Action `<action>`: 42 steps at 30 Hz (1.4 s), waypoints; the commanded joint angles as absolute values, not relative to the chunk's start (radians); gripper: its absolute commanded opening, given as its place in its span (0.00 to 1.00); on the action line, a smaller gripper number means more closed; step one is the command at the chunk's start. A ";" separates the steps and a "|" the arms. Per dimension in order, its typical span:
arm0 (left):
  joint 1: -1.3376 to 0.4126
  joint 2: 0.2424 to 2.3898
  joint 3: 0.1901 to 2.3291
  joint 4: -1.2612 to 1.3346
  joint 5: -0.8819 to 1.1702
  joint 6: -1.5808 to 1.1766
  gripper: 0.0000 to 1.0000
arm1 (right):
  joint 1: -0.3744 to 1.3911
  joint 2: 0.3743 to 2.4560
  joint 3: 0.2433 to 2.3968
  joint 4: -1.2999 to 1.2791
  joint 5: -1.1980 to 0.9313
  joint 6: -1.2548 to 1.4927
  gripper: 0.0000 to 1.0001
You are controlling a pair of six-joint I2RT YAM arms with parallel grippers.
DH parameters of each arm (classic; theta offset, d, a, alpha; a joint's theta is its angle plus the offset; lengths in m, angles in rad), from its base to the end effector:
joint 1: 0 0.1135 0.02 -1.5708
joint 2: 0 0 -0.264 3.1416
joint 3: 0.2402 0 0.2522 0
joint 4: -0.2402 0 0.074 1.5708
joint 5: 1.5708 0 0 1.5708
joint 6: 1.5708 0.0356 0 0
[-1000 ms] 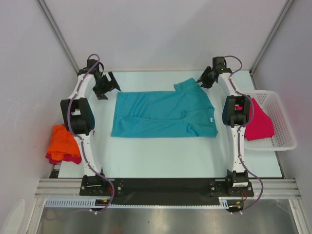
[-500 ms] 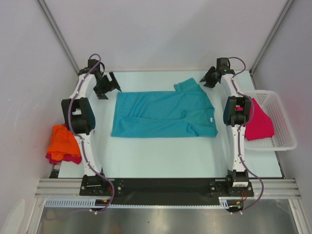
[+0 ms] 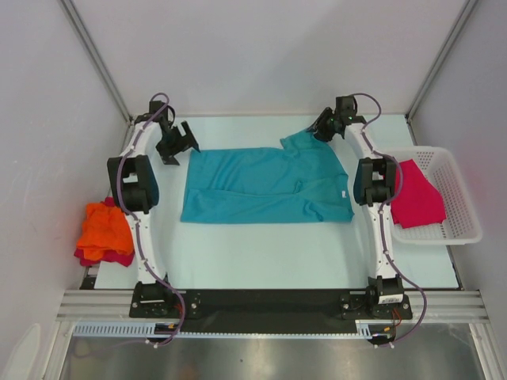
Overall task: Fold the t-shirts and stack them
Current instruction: Grap the side of the flattened tshirt furthest away from the robot with both arms
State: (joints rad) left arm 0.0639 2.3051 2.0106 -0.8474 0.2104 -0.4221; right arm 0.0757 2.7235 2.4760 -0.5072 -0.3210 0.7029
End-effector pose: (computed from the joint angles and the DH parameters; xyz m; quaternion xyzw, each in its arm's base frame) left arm 0.4934 0.0241 0.1968 -0.2121 0.9485 -0.1387 0.1900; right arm 0.5894 0.0560 0.1450 0.2192 0.8815 0.2844 0.3067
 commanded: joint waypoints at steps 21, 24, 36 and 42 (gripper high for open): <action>0.017 2.497 2.186 -0.796 0.233 -0.535 0.88 | 0.106 2.749 2.444 -0.549 -0.350 0.675 0.00; 0.014 2.505 2.187 -0.788 0.253 -0.543 0.60 | 0.103 2.740 2.444 -0.557 -0.345 0.667 0.00; 0.017 2.445 2.184 -0.787 0.239 -0.537 0.00 | 0.100 2.643 2.454 -0.584 -0.239 0.586 0.00; 0.029 2.384 2.178 -0.821 0.212 -0.509 0.00 | 0.072 2.568 2.474 -0.614 -0.183 0.546 0.00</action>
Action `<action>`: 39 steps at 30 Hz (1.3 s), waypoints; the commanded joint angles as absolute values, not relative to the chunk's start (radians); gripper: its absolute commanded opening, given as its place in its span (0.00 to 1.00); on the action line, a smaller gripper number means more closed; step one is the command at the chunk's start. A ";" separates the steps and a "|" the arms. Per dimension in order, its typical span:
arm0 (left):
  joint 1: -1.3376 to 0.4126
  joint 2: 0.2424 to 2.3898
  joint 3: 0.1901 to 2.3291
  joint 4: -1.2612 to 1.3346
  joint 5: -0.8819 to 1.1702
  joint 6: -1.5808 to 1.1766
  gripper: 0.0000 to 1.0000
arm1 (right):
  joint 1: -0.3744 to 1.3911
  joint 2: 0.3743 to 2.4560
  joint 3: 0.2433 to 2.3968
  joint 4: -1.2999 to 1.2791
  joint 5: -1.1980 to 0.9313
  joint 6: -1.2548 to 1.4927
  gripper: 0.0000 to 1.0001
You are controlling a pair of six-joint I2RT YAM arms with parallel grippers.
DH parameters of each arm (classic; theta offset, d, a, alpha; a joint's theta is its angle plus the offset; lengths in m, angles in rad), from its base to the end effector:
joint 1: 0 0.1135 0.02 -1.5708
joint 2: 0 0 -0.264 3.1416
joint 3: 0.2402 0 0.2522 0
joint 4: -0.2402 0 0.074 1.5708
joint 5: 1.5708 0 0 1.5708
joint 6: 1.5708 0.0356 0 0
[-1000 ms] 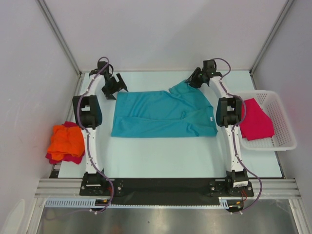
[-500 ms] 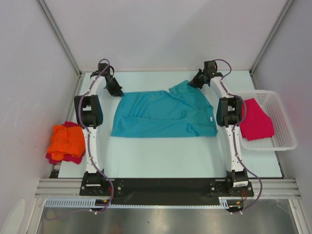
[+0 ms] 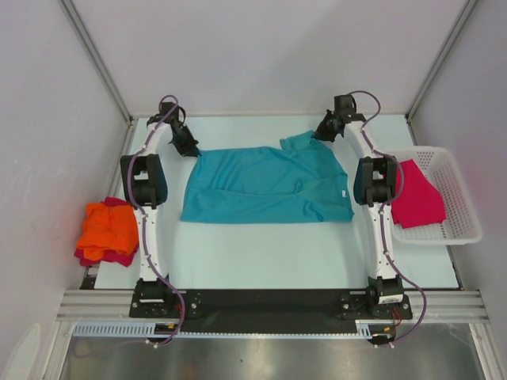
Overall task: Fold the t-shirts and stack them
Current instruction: Grap the side of the flattened tshirt furthest away from the robot with both arms, then fold the other side of the tshirt into a rectangle
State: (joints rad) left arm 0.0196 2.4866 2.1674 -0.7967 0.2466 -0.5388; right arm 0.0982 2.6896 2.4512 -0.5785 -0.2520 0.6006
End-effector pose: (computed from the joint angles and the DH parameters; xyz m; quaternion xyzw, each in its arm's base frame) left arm 0.5285 0.0017 0.1569 -0.2398 0.9371 -0.1733 0.1855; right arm 0.5803 0.0661 0.1502 0.1845 0.9050 0.2348 0.3031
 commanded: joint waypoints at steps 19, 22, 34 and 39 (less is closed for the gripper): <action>0.049 2.264 2.096 -0.847 0.212 -0.468 0.00 | 0.100 2.410 2.322 -0.652 -0.192 0.466 0.00; 0.048 2.195 2.017 -0.830 0.210 -0.465 0.00 | 0.130 2.289 2.147 -0.600 -0.146 0.443 0.00; 0.048 2.022 1.779 -0.733 0.207 -0.460 0.00 | 0.163 2.057 1.864 -0.551 -0.043 0.393 0.00; 0.048 2.101 1.851 -0.755 0.216 -0.451 0.00 | 0.156 2.080 1.890 -0.572 -0.040 0.385 0.00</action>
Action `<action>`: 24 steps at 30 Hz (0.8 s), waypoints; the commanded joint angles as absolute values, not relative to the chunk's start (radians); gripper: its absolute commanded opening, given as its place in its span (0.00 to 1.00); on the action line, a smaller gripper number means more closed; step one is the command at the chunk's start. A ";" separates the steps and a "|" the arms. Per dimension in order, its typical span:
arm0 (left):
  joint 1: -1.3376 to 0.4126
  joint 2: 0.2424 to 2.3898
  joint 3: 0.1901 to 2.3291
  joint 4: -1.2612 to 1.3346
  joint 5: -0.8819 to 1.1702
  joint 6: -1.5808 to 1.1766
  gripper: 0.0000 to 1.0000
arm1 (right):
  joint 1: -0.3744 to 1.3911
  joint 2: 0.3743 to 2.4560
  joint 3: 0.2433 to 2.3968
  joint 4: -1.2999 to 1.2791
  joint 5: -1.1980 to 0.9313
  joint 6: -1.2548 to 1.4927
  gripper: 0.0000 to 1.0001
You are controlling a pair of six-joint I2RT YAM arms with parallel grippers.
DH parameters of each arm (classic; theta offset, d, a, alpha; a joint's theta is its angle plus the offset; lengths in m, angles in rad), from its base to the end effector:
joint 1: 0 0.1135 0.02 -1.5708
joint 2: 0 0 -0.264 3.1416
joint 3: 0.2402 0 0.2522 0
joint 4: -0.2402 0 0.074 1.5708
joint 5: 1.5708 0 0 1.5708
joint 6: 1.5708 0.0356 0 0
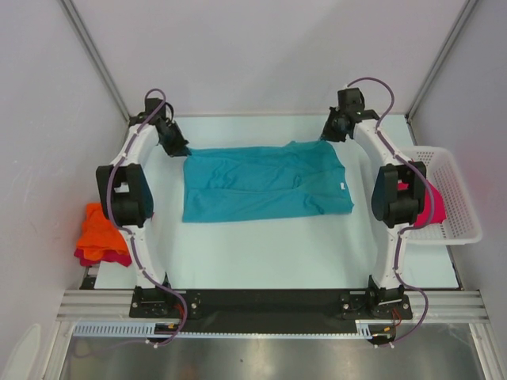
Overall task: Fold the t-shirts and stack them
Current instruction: Fold the other side of the tshirt into a rectangle
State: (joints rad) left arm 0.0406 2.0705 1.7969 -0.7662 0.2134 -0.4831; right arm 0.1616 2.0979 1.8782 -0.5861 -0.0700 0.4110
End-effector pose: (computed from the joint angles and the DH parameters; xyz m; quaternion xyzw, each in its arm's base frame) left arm 0.4536 0.0109 0.2430 -0.2214 0.9340 -0.1575 0.2320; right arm 0.4741 0.0798 0.2678 0.1024 0.9216 0.1365 0.3487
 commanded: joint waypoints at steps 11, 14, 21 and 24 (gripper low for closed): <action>0.071 2.166 1.985 -0.807 0.183 -0.446 0.00 | 0.140 2.106 1.988 -0.607 -0.026 0.376 0.00; 0.081 2.198 2.046 -0.830 0.176 -0.448 0.00 | 0.126 2.118 2.023 -0.621 -0.025 0.373 0.00; 0.098 2.240 2.106 -0.854 0.190 -0.448 0.00 | 0.110 2.126 2.056 -0.638 -0.026 0.371 0.00; 0.097 2.234 2.095 -0.854 0.201 -0.446 0.00 | 0.117 2.123 2.045 -0.643 -0.029 0.371 0.00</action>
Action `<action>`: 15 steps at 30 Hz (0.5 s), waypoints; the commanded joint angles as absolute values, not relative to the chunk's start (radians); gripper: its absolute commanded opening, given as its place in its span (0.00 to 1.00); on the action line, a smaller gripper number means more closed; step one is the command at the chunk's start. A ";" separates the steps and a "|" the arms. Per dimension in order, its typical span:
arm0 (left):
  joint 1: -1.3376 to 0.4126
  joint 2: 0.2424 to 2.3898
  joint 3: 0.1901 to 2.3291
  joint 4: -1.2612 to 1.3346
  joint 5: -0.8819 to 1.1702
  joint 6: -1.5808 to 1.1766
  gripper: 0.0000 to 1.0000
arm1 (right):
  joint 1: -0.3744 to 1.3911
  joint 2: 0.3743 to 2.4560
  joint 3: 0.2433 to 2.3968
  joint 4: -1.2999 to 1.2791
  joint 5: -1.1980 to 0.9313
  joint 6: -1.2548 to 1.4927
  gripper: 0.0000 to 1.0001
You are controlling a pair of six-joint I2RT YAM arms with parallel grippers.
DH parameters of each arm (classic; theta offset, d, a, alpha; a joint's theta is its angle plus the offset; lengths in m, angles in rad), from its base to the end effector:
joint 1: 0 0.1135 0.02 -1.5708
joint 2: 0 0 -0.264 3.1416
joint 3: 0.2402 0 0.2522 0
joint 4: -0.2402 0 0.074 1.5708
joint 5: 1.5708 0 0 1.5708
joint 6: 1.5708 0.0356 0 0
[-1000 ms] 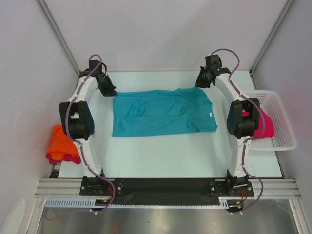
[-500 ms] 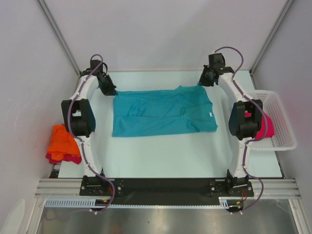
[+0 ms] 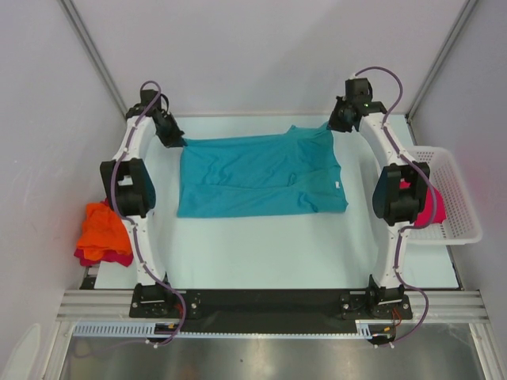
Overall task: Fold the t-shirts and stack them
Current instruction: Fold the other side of the tshirt into a rectangle
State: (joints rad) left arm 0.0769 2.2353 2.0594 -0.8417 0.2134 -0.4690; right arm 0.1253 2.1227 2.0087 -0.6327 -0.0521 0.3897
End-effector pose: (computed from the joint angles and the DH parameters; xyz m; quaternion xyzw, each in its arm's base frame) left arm 0.4908 0.0303 0.2450 -0.2298 0.9289 -0.1534 0.2464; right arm 0.4850 0.0630 0.2956 0.1104 0.9094 0.1250 0.3811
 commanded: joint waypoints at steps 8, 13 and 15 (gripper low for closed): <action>0.097 2.134 1.945 -0.825 0.207 -0.437 0.00 | 0.146 2.030 1.876 -0.608 -0.020 0.371 0.00; 0.094 2.034 1.765 -0.750 0.212 -0.448 0.00 | 0.160 1.928 1.702 -0.571 -0.009 0.377 0.00; 0.089 1.988 1.718 -0.726 0.212 -0.449 0.00 | 0.163 1.905 1.663 -0.565 -0.003 0.382 0.00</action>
